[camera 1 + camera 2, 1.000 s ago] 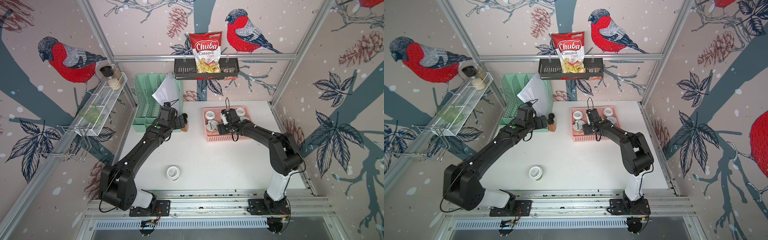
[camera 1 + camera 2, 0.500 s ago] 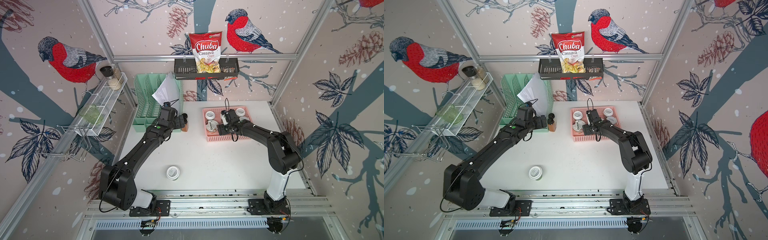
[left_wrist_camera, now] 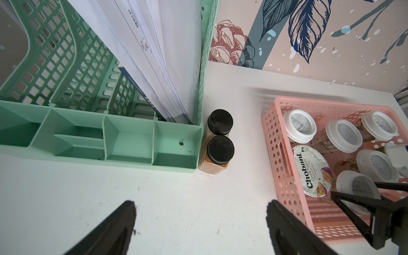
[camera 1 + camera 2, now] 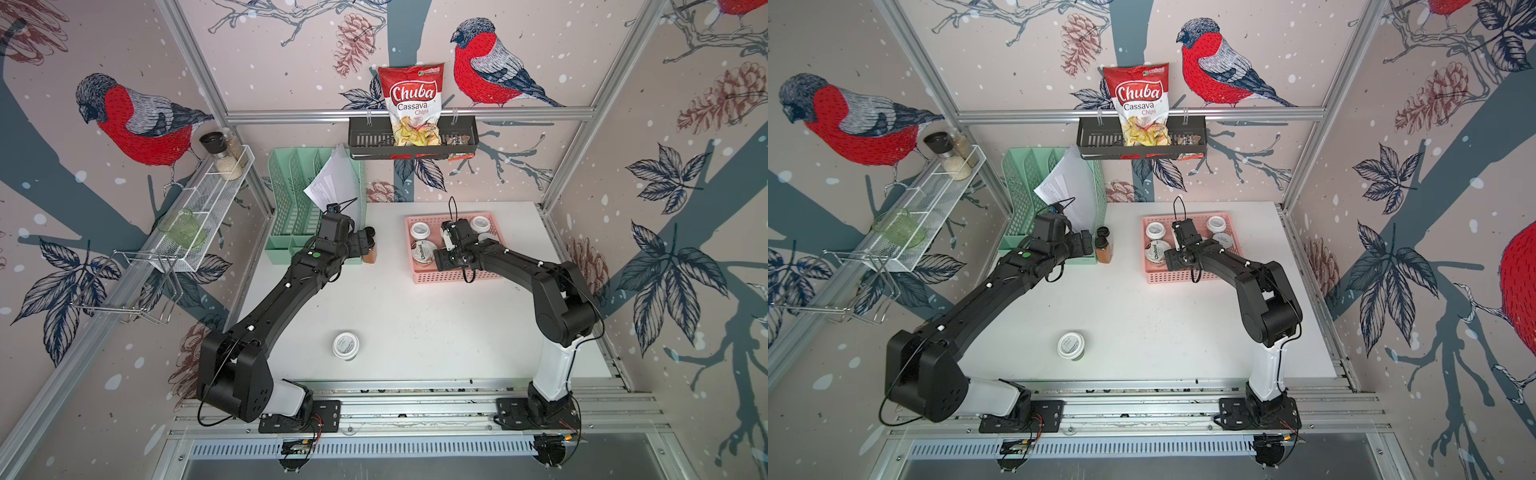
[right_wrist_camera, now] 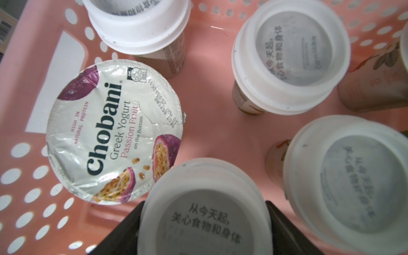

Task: Put the yogurt in the basket
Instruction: Place the yogurt in the basket.

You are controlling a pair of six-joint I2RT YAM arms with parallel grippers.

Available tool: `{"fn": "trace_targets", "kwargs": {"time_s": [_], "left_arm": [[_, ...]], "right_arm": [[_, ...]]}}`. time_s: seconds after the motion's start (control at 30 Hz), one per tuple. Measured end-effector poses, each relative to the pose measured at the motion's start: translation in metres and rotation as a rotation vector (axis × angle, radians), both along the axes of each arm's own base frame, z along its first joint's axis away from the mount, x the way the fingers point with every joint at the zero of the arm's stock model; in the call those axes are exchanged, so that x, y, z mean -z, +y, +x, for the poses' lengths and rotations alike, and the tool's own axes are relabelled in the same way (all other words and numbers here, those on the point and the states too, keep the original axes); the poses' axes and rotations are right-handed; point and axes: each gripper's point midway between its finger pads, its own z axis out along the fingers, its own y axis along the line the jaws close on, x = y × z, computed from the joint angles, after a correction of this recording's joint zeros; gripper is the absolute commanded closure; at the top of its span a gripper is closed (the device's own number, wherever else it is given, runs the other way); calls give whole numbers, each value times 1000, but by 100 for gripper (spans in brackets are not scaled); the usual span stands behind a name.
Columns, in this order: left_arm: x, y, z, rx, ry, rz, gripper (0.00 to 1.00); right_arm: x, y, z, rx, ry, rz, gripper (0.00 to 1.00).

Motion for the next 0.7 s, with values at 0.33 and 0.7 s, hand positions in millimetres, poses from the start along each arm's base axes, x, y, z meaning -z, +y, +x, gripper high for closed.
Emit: {"fn": "trace_targets", "kwargs": {"time_s": [0.33,0.7], "left_arm": [[-2,0,0,1,-6,1,4],[-3,4,0,-9,-7,2,4]], "right_arm": [[-5,-1,0,2,-3,-2,14],[-50,-2,3,12,-73,20,13]]}}
